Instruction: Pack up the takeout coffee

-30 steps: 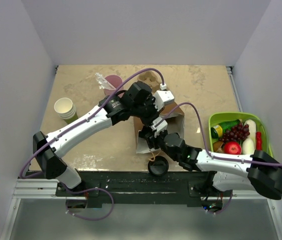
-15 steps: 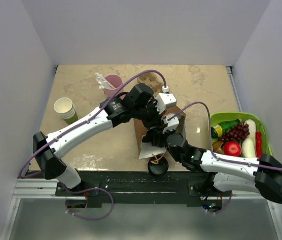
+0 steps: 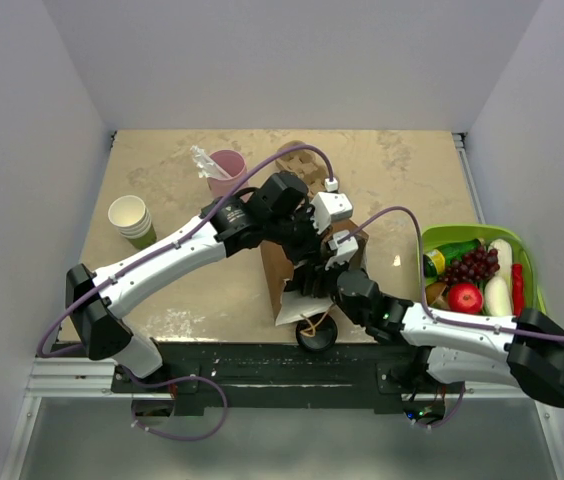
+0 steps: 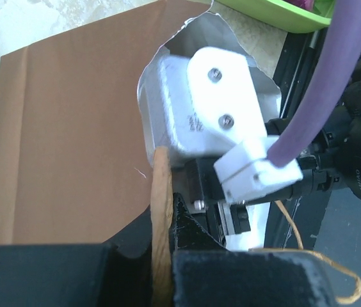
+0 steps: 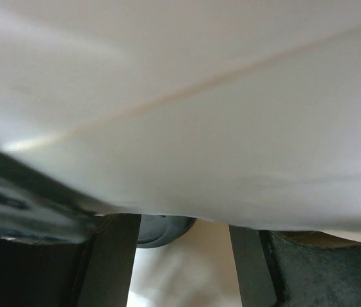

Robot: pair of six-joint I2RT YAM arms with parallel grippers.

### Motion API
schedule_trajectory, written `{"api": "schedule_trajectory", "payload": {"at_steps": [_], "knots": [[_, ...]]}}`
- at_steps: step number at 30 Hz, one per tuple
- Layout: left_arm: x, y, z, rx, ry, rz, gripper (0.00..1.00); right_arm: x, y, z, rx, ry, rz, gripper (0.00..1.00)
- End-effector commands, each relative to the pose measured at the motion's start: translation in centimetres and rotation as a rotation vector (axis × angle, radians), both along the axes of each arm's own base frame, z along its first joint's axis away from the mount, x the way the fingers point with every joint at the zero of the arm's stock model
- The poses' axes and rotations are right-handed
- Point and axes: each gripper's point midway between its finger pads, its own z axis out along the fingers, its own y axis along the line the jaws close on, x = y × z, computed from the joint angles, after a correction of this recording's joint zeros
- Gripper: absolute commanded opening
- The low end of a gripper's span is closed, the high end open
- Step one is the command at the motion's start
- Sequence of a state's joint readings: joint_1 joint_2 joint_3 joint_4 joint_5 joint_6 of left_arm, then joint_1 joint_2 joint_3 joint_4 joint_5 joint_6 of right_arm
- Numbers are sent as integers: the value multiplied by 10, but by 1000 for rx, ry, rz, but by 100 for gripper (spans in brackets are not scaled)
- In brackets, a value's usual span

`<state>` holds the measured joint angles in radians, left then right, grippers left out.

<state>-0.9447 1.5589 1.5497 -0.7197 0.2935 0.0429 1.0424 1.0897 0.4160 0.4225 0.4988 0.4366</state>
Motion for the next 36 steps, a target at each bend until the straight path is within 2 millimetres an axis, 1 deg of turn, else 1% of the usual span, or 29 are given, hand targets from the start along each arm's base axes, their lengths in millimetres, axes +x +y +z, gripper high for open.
{"api": "schedule_trajectory", "payload": {"at_steps": [1, 3, 5, 6, 7, 9, 10, 11, 12, 13, 14, 16, 17, 18, 19, 20, 21, 24, 25, 26, 27, 28, 30, 32, 34, 35, 36], "knots": [[-22, -8, 22, -79, 30, -54, 0, -5, 19, 17, 59, -16, 89, 58], [-20, -8, 26, -89, 43, -25, 0, -7, 21, 25, 70, -19, 96, 59], [-17, -6, 29, -90, 38, -1, 0, -10, 17, 31, 70, -5, 96, 59], [-15, -6, 31, -93, 45, 11, 0, -11, 17, 39, 88, 0, 91, 60], [-13, -4, 29, -86, 53, 20, 0, -14, 11, 36, 62, 28, 81, 60], [-9, -1, 31, -91, 62, 42, 0, -14, 6, 42, 72, 45, 58, 60], [-7, -1, 33, -97, 60, 53, 0, -16, 2, 37, 49, 63, 51, 60], [-7, 0, 35, -104, 61, 62, 0, -18, 0, 42, 62, 60, 54, 60], [-6, -1, 37, -111, 70, 75, 0, -20, -1, 45, 75, 68, 53, 60], [-5, 0, 39, -116, 75, 87, 0, -22, -2, 44, 65, 82, 58, 60], [-4, -1, 45, -129, 78, 100, 0, -23, -1, 52, 75, 76, 69, 59], [-2, 0, 47, -130, 84, 121, 0, -28, 0, 53, 65, 92, 91, 59], [0, -1, 50, -135, 85, 129, 0, -28, 2, 62, 73, 87, 98, 59], [0, -1, 51, -136, 87, 134, 0, -28, 2, 66, 74, 84, 102, 59], [2, 0, 52, -135, 89, 146, 0, -31, -2, 60, 36, 110, 102, 59], [3, 0, 54, -137, 89, 150, 0, -32, 0, 67, 37, 109, 108, 59], [3, 1, 54, -139, 93, 153, 0, -34, -2, 66, 15, 119, 115, 59], [6, 1, 57, -148, 98, 164, 0, -38, 0, 80, 28, 119, 145, 59], [6, 2, 57, -149, 99, 164, 0, -40, -1, 78, 15, 134, 147, 59], [7, 2, 58, -153, 101, 169, 0, -41, 0, 84, 17, 135, 151, 59], [8, 2, 58, -153, 105, 175, 0, -42, -1, 85, 9, 140, 151, 59], [8, 3, 58, -154, 108, 177, 0, -43, -4, 83, -11, 149, 148, 59], [10, 4, 56, -152, 119, 189, 0, -44, -4, 89, -10, 136, 153, 59], [13, 6, 57, -156, 129, 200, 0, -43, -5, 102, 13, 112, 156, 59], [16, 8, 57, -162, 140, 208, 0, -44, -8, 109, 12, 103, 155, 59], [17, 9, 58, -166, 149, 215, 0, -44, -10, 119, 23, 94, 148, 59], [18, 11, 57, -164, 156, 224, 0, -45, -13, 121, 12, 99, 145, 59]]}}
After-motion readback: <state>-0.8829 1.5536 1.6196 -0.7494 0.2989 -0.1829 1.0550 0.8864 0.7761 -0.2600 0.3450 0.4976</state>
